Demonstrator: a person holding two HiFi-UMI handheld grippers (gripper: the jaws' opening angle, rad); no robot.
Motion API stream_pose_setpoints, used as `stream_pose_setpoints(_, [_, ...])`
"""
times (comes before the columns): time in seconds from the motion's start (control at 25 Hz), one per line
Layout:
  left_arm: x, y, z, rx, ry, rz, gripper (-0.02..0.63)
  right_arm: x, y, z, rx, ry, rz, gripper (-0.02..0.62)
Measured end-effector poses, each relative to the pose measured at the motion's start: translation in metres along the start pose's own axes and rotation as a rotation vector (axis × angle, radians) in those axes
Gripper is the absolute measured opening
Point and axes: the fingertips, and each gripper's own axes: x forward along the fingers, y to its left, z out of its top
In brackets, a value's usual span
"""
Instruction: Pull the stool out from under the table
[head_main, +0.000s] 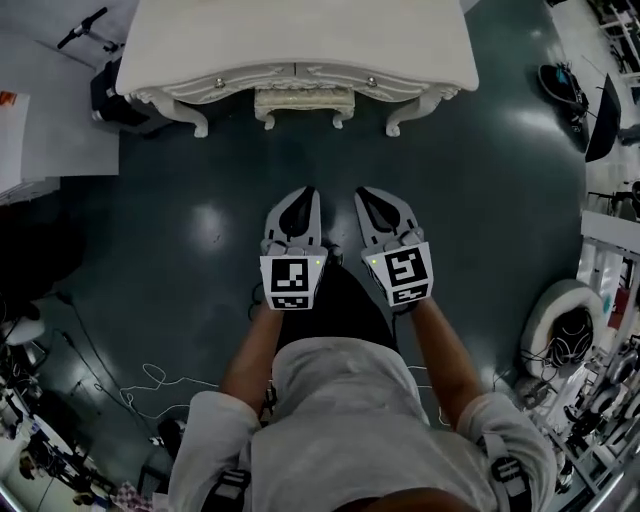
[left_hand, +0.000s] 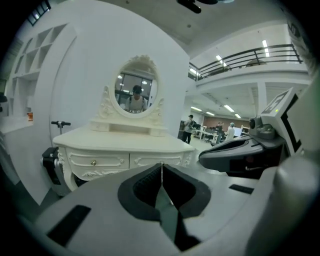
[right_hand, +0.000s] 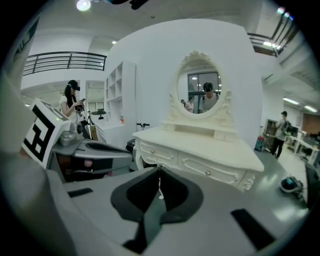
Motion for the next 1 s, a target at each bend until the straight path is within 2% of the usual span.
stream_pose_setpoints(0.24, [0.053, 0.024, -0.054, 0.028, 0.058, 0.019, 0.012, 0.071, -0.021, -0.05, 0.075, 0.027, 0.014, 0.015])
stream_pose_setpoints(0.44, [0.095, 0.073, -0.087, 0.085, 0.094, 0.054, 0.012, 0.132, -0.035, -0.082, 0.04, 0.061, 0.009, 0.015])
stream_pose_setpoints(0.56, [0.119, 0.098, -0.107, 0.112, 0.115, 0.067, 0.012, 0.163, -0.043, -0.093, 0.075, 0.051, 0.017, 0.015])
stream_pose_setpoints(0.84, [0.168, 0.129, -0.136, 0.131, 0.098, 0.085, 0.012, 0.239, -0.058, -0.126, 0.123, 0.038, -0.005, 0.015])
stream_pose_setpoints(0.92, [0.172, 0.133, -0.153, 0.149, 0.102, 0.067, 0.012, 0.249, -0.059, -0.137, 0.123, 0.037, -0.015, 0.015])
stream_pose_setpoints(1.0, [0.177, 0.139, -0.166, 0.157, 0.067, 0.043, 0.012, 0.259, -0.067, -0.15, 0.093, 0.043, -0.025, 0.015])
